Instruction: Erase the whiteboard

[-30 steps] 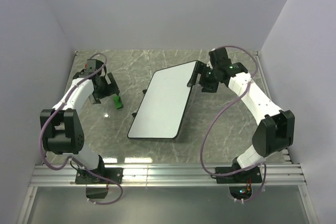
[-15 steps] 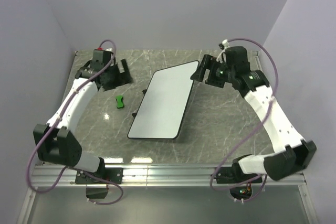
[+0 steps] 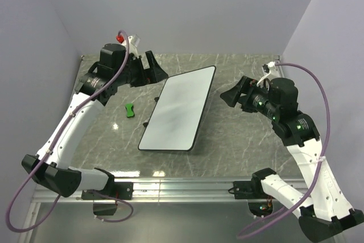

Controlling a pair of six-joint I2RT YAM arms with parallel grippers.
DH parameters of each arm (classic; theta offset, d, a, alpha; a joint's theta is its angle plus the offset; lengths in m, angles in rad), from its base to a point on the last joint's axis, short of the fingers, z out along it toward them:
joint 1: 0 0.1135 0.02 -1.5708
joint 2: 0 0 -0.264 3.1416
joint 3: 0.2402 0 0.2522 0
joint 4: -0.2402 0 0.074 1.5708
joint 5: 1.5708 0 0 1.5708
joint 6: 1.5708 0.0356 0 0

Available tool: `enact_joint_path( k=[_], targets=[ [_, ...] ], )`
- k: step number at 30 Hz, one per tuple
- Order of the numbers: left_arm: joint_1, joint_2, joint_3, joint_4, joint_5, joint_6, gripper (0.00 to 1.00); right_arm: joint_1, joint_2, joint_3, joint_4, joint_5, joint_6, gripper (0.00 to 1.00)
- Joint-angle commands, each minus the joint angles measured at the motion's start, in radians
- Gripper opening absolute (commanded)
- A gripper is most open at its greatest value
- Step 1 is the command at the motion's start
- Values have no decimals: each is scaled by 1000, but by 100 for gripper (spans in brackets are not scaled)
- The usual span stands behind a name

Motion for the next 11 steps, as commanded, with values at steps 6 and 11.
enact_joint_path(
  k=[6, 11],
  targets=[
    [-36, 1, 106, -53, -24, 48, 99, -4, -63, -41, 1, 8, 19, 91],
    [-53, 6, 113, -76, -162, 73, 99, -4, -50, -4, -46, 11, 11, 91]
  ],
)
